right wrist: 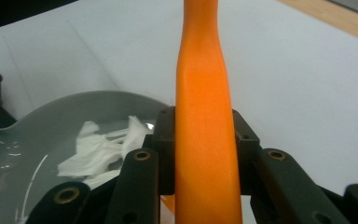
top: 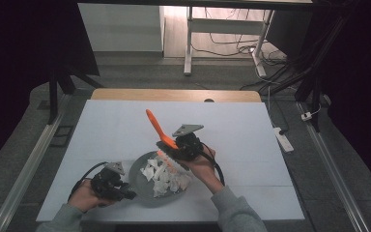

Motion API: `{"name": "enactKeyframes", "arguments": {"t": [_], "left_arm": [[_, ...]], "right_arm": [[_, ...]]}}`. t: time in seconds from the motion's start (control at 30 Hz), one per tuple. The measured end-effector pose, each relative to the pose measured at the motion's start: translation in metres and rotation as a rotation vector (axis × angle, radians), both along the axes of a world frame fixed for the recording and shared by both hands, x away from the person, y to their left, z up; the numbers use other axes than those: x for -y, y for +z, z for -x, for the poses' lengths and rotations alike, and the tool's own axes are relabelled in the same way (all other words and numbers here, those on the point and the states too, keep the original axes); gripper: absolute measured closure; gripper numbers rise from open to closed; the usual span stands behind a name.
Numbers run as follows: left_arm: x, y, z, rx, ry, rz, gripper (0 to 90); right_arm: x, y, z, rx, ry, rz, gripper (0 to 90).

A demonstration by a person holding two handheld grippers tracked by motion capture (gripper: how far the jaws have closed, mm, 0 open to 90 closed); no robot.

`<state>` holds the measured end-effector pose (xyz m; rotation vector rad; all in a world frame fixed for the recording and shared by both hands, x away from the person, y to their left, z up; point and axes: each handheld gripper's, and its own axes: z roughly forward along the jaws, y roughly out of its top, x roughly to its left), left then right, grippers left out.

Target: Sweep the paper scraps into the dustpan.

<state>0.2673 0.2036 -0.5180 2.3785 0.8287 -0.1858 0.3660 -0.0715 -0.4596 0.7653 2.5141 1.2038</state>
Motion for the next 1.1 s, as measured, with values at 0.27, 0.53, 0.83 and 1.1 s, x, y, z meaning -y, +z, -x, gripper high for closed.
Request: {"name": "enactKeyframes", "arguments": {"t": [0.27, 0.53, 0.83, 1.1], "left_arm": [[0.0, 0.0, 0.0, -0.001, -0.005, 0.0, 61.6], [0.001, 0.001, 0.002, -0.003, -0.008, -0.003, 61.6], [0.002, 0.002, 0.006, -0.005, -0.015, -0.009, 61.6], [0.003, 0.002, 0.007, -0.009, -0.016, -0.007, 61.6]], "right_arm": [[0.031, -0.001, -0.002, -0.003, -0.093, 0.018, 70.6], [0.059, -0.012, 0.004, -0.04, -0.201, 0.071, 70.5], [0.066, -0.027, 0.003, -0.06, -0.237, 0.138, 70.5], [0.061, -0.029, 0.008, -0.065, -0.221, 0.142, 70.6]]}}
